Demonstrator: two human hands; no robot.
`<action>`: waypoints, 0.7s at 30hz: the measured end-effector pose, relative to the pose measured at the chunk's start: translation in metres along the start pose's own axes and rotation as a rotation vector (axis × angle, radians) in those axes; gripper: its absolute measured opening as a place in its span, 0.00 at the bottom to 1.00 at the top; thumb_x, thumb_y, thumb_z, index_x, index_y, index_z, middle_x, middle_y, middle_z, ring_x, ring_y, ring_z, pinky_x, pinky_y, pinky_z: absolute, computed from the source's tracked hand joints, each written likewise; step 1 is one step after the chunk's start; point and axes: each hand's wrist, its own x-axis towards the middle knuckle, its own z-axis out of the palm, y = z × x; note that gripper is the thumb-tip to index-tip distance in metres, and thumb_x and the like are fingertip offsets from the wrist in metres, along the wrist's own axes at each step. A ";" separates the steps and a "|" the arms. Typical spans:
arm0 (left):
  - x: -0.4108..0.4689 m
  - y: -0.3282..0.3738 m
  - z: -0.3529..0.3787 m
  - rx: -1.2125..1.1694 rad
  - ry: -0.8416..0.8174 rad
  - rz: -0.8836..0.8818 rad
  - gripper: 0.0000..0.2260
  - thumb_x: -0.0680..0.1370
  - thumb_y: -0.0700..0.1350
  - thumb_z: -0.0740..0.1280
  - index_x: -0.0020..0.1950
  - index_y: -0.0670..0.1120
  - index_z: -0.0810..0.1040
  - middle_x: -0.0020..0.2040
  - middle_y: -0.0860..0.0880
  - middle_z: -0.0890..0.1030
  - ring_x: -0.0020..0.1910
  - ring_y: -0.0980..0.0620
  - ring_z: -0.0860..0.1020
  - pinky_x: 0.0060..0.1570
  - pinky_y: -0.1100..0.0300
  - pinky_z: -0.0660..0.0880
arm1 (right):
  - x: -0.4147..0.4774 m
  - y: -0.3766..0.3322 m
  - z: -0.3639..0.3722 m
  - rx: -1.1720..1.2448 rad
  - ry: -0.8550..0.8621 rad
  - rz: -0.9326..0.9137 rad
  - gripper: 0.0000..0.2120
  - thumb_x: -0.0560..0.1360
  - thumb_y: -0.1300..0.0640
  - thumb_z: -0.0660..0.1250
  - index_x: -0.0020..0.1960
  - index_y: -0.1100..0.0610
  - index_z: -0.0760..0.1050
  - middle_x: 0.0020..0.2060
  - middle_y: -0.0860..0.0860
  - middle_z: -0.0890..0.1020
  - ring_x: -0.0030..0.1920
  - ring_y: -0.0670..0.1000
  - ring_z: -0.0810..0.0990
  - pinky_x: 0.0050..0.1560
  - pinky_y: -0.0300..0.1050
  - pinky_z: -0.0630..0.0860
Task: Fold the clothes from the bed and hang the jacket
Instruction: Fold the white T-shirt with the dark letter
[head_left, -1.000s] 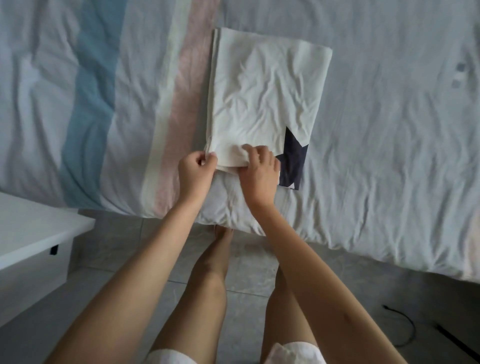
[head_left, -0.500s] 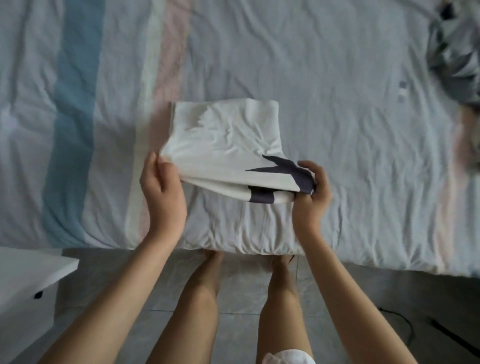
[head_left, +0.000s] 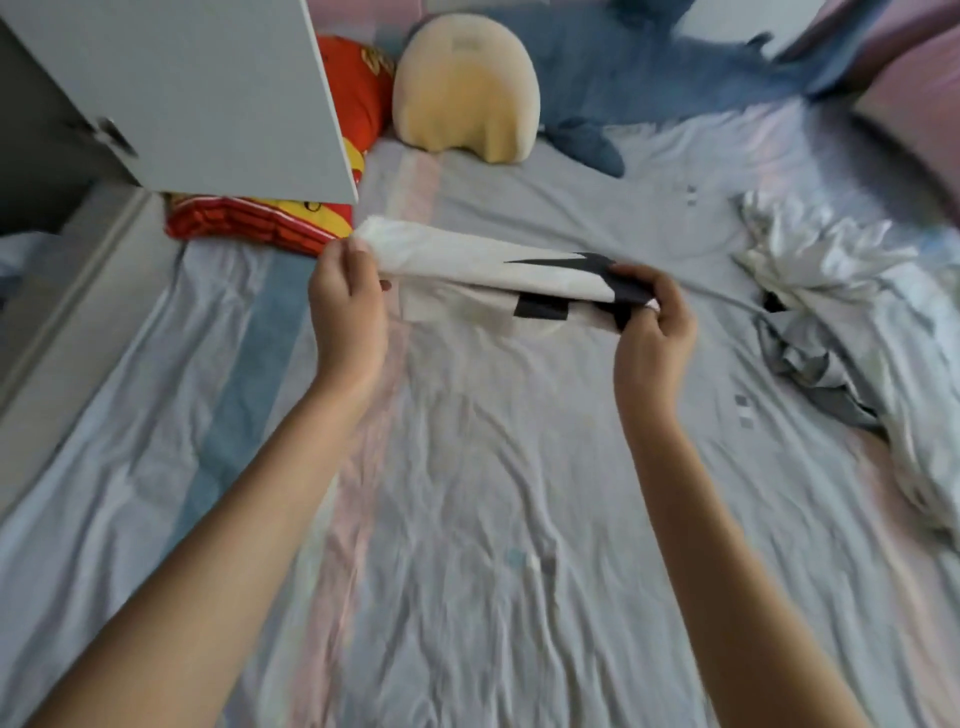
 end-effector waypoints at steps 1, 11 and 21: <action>-0.002 -0.007 -0.003 0.059 -0.025 -0.002 0.11 0.81 0.43 0.56 0.40 0.52 0.71 0.35 0.54 0.74 0.33 0.57 0.73 0.39 0.58 0.71 | -0.001 0.005 0.000 -0.025 0.011 0.023 0.23 0.62 0.69 0.52 0.45 0.52 0.80 0.40 0.46 0.82 0.43 0.44 0.78 0.44 0.40 0.75; -0.122 -0.193 -0.060 0.543 -0.274 -0.489 0.14 0.82 0.40 0.55 0.49 0.30 0.73 0.51 0.28 0.76 0.52 0.34 0.75 0.47 0.49 0.66 | -0.125 0.183 -0.044 -0.647 -0.493 0.492 0.13 0.71 0.68 0.55 0.45 0.50 0.66 0.39 0.52 0.77 0.38 0.59 0.79 0.39 0.49 0.73; -0.298 -0.249 -0.174 0.669 -0.185 -0.683 0.10 0.82 0.38 0.56 0.45 0.34 0.70 0.41 0.32 0.74 0.44 0.36 0.74 0.41 0.53 0.61 | -0.284 0.205 -0.122 -1.124 -1.164 0.376 0.17 0.75 0.43 0.58 0.57 0.52 0.70 0.39 0.47 0.80 0.42 0.54 0.80 0.36 0.45 0.68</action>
